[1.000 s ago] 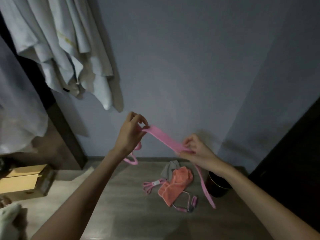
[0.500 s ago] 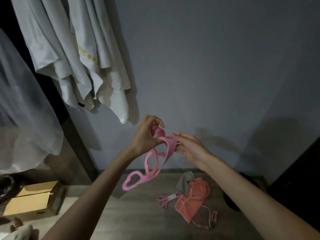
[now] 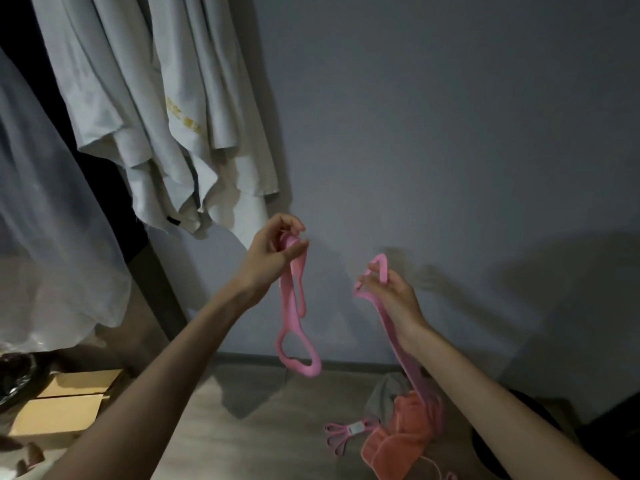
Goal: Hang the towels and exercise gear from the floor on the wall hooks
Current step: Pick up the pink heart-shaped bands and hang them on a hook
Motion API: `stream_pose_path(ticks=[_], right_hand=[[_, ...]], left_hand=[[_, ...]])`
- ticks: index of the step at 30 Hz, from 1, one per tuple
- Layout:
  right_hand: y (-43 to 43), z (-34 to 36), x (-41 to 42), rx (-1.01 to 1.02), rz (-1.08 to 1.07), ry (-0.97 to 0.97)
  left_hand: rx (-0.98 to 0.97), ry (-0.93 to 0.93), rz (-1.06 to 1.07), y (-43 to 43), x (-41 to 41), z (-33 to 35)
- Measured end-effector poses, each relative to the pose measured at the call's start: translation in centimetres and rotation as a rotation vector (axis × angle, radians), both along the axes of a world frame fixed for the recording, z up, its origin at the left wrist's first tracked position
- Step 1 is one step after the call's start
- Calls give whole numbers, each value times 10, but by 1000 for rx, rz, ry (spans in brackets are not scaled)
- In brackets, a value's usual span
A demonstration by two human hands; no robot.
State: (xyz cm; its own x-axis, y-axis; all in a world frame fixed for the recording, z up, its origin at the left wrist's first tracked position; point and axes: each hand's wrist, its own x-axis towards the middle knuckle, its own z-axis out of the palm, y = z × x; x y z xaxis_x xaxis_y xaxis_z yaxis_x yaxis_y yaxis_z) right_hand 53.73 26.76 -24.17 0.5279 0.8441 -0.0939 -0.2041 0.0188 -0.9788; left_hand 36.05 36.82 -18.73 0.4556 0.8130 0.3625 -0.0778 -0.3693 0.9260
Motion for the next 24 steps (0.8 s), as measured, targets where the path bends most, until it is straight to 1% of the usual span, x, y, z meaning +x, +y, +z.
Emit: stream_pose_path(ticks=[3,6,8,11,14,16,18,21,24], right_hand=[[29,-2,9,-17,111,-198],[61,-1,11,-35,223,-287],[83,5,13,-42,200,-314],[114,13,25,-9,91,-355],[135,11,50,36,42,-392],[144,19,68,29,29,-458],[151,34,82,67,65,-518],[164,54,99,93,143,-645],[177,64,111,3,205,-771]], left_hand=[[-11,-17,6,19,21,8],[-7,-44,-12,34,44,16],[-12,-66,-21,45,60,22],[-29,-117,-69,60,79,30],[-35,-139,-5,81,85,32],[39,-57,112,98,83,29],[173,117,194,113,80,23],[401,377,210,134,76,14],[580,513,208,149,79,9]])
